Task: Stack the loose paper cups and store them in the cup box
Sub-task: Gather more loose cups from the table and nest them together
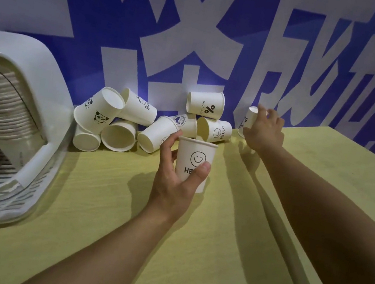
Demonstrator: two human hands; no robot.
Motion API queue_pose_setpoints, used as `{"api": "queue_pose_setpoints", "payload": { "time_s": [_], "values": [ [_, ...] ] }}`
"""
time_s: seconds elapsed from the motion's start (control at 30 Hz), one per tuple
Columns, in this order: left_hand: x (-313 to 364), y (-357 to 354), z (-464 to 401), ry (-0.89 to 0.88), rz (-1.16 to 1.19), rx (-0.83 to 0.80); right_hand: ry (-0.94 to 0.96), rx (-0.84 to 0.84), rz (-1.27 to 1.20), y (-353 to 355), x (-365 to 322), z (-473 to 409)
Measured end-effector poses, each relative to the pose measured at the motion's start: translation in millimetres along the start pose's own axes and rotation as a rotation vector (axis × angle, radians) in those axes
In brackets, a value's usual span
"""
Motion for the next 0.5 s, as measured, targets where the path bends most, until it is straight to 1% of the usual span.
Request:
{"api": "queue_pose_setpoints", "payload": {
  "time_s": [0.07,0.1,0.2,0.3,0.37,0.4,0.47,0.5],
  "values": [
    [-2,0,-1,0.019,0.005,-0.011,-0.012,-0.025,0.039,-2,6,-2],
    [-3,0,-1,0.030,0.008,-0.014,-0.003,-0.009,0.039,0,6,-2],
    [-4,1,-2,0.043,0.015,-0.009,0.068,0.126,-0.030,17,-2,2],
    [-1,-2,0,0.025,0.016,-0.047,0.127,0.200,-0.106,38,-13,13],
    [2,-8,2,0.012,0.031,-0.102,0.108,0.244,-0.237,56,-19,28],
    [3,-10,3,0.004,0.029,-0.128,0.074,0.273,-0.340,67,-21,38],
    [4,-13,4,-0.010,0.005,-0.165,0.000,0.298,-0.626,82,-23,61],
    [4,-15,4,-0.010,-0.002,-0.181,-0.030,0.284,-0.792,85,-26,76]
  ]
}}
Point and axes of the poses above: each hand's wrist, its own z-axis away from the middle knuckle, its own y-axis out of the back of the hand, x = y × z, the point moved 10 cm from there along -z, towards the middle knuckle, and after that the axes turned 15 degrees about -z, right-handed, at the moved point
